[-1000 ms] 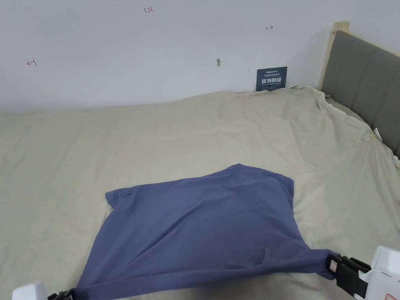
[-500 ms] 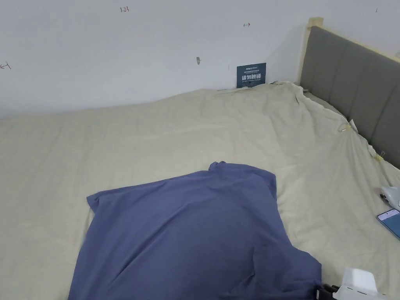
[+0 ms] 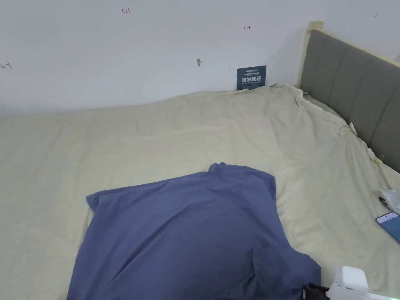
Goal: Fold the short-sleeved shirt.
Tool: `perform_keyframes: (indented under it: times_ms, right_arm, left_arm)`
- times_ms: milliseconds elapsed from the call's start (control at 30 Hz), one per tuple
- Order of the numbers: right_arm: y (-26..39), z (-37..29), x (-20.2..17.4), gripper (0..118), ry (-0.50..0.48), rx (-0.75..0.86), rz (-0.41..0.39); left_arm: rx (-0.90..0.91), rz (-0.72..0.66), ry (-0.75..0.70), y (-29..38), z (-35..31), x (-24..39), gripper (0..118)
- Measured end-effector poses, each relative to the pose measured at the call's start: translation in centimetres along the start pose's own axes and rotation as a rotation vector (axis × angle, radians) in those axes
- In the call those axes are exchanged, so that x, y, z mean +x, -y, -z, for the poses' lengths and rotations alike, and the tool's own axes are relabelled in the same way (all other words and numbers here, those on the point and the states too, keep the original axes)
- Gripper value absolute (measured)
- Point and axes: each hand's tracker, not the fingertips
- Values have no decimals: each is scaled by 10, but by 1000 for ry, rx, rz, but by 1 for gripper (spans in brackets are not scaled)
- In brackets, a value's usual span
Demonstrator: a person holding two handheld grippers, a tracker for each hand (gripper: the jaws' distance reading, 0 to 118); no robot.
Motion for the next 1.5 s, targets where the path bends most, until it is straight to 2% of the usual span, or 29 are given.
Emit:
perform_keyframes:
  times_ms: [33,67,233,400,500,533,567,633,667,733,767,867,967,1133,1267,1367,1400,1433,1467,1500]
  right_arm:
    - [-6,-7,-3,107,-12,23,-23]
    - [-13,-18,-8,111,-25,65,-38]
    - [-58,-82,-38,110,-119,316,-65]
    - [-84,-132,-67,110,-137,510,-119]
    - [-91,-146,-82,107,-123,593,-172]
    - [-91,-149,-86,102,-109,613,-187]
    - [-91,-151,-90,90,-101,631,-192]
    - [-92,-151,-95,63,-99,647,-204]
    - [-91,-151,-98,41,-93,656,-215]
    - [-89,-151,-100,6,-94,668,-224]
    - [-88,-149,-100,0,-102,672,-227]
    - [-86,-151,-101,0,-131,678,-237]
    - [-84,-155,-106,0,-107,694,-270]
    - [-85,-157,-105,0,-110,689,-279]
    - [-86,-156,-97,0,-152,658,-234]
    - [-86,-156,-92,0,-150,651,-231]
    - [-86,-155,-92,0,-148,649,-232]
    - [-85,-154,-91,0,-147,646,-230]
    - [-84,-153,-90,0,-148,641,-228]
    - [-84,-153,-89,0,-148,637,-226]
  left_arm:
    - [40,-15,27,-5,-8,0,116]
    - [95,-22,44,-12,-18,2,116]
    - [348,22,73,-56,-68,17,116]
    - [529,81,52,-88,-110,40,116]
    - [594,104,37,-100,-125,55,115]
    - [614,118,44,-102,-127,59,113]
    - [627,127,39,-103,-129,63,110]
    - [660,167,43,-103,-129,71,98]
    - [685,188,36,-101,-130,76,80]
    - [688,210,43,-98,-129,81,49]
    - [671,215,61,-97,-129,83,34]
    - [602,223,121,-97,-126,85,1]
    - [582,211,126,-94,-126,85,0]
    - [517,210,136,-92,-122,74,0]
    - [376,182,101,-89,-108,58,0]
    - [251,165,83,-81,-89,44,3]
    - [219,152,60,-78,-83,39,11]
    - [174,126,49,-74,-75,33,24]
    - [126,114,33,-71,-68,29,48]
    - [101,99,25,-67,-62,25,66]
